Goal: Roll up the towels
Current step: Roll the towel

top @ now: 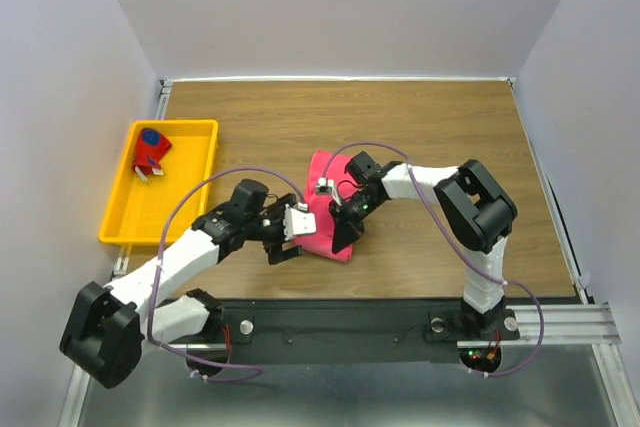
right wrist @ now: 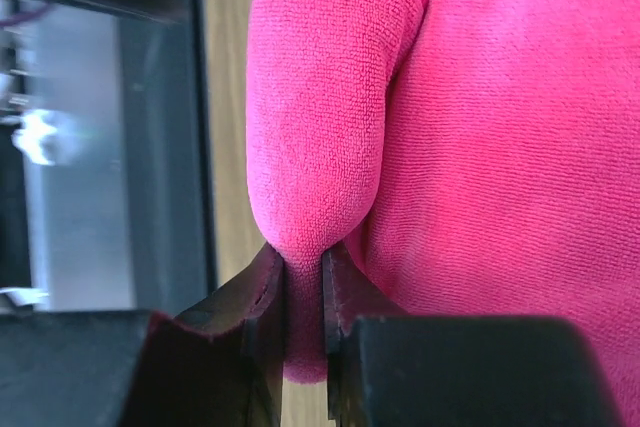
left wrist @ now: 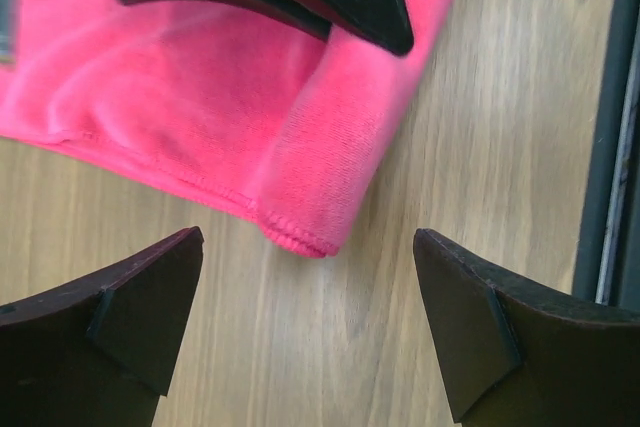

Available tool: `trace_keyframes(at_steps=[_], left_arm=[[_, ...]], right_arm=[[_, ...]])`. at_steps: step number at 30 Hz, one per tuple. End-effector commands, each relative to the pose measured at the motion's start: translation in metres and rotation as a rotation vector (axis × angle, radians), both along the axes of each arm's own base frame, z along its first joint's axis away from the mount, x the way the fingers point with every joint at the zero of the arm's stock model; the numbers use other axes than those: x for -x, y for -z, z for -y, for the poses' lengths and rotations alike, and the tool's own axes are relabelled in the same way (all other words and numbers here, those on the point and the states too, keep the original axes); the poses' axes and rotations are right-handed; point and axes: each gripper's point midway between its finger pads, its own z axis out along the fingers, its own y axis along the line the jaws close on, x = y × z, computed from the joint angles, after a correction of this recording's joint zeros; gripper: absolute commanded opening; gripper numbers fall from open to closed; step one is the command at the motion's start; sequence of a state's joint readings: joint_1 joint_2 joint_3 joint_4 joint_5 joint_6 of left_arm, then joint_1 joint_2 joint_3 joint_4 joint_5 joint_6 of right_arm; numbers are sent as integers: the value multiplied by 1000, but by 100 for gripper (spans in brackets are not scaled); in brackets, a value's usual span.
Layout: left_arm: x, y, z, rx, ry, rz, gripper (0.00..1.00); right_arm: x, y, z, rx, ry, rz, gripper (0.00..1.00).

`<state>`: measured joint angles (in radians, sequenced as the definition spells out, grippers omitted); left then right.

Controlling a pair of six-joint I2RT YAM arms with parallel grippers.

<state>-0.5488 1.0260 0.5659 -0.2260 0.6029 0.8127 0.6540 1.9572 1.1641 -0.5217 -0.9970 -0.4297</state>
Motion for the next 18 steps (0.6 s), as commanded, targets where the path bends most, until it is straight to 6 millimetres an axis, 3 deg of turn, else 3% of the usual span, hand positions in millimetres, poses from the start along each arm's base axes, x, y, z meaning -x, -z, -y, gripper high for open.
trace_keyframes(at_steps=[1, 12, 15, 18], left_arm=[[-17, -5, 14, -51, 31, 181, 98], [12, 22, 53, -147, 233, 224, 96], [15, 29, 58, -169, 251, 241, 90], [14, 50, 56, -228, 249, 210, 80]], right_arm=[[11, 10, 11, 48, -6, -159, 1], [8, 18, 20, 61, -59, -289, 3], [5, 20, 20, 68, -68, -290, 4], [2, 20, 19, 77, -71, -281, 7]])
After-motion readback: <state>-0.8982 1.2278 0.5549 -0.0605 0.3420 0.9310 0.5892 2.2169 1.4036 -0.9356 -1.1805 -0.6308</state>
